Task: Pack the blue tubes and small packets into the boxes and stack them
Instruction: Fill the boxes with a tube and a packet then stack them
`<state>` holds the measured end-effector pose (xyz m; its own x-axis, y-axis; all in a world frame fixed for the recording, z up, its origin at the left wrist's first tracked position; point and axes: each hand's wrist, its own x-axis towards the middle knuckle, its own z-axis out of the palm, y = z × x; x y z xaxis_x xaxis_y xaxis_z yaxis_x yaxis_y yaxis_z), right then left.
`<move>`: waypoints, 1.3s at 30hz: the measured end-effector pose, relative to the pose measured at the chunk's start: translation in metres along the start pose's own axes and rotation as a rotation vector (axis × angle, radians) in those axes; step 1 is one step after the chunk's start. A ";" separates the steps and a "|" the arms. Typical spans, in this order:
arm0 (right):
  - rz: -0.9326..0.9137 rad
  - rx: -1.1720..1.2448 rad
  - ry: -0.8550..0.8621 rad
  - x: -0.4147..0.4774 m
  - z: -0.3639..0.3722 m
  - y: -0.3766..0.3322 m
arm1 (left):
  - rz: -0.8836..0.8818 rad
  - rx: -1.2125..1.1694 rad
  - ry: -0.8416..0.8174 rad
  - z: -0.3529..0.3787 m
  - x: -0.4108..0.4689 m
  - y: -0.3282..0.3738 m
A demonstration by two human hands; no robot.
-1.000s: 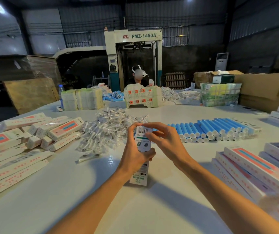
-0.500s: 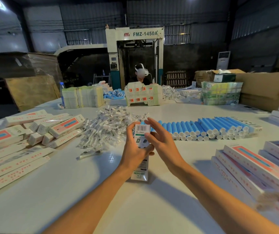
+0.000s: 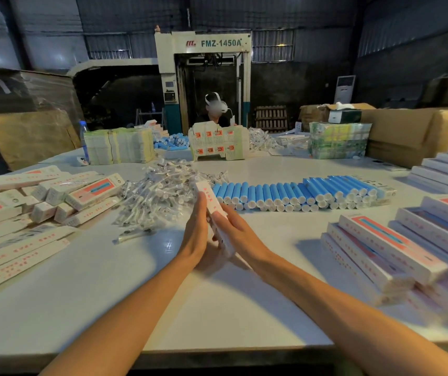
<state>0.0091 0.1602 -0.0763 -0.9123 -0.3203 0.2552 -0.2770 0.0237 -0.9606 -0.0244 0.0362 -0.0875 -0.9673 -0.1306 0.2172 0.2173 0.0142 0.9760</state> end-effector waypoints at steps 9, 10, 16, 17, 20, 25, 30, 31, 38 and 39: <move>-0.105 -1.074 0.332 -0.038 -0.111 -0.058 | 0.246 0.571 -0.257 0.000 0.005 -0.018; -0.078 -1.145 0.391 -0.050 -0.126 -0.062 | 0.281 0.610 -0.282 0.002 0.004 -0.018; 0.083 -1.512 0.656 -0.119 -0.183 -0.076 | 0.326 0.602 -0.384 0.004 -0.003 -0.017; 0.157 -1.557 0.644 -0.125 -0.188 -0.075 | 0.319 0.599 -0.395 0.004 -0.004 -0.017; 0.278 -1.637 0.617 -0.138 -0.194 -0.068 | 0.327 0.583 -0.430 0.004 -0.005 -0.018; 0.308 -1.774 0.646 -0.142 -0.191 -0.065 | 0.363 0.548 -0.450 0.004 -0.005 -0.018; 0.180 -1.837 0.647 -0.129 -0.180 -0.069 | 0.376 0.535 -0.462 0.004 -0.006 -0.018; 0.113 -1.785 0.650 -0.121 -0.173 -0.071 | 0.380 0.533 -0.468 0.005 -0.007 -0.018; -0.175 -1.403 0.467 -0.033 -0.095 -0.064 | 0.448 0.676 -0.376 0.004 -0.004 -0.013; -0.178 -1.328 0.440 -0.020 -0.083 -0.058 | 0.451 0.690 -0.338 0.003 -0.004 -0.012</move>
<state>0.0186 0.2438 -0.0161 -0.7854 -0.1012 0.6106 -0.2453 0.9567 -0.1570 -0.0237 0.0395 -0.0998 -0.8191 0.3298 0.4693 0.5654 0.6018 0.5640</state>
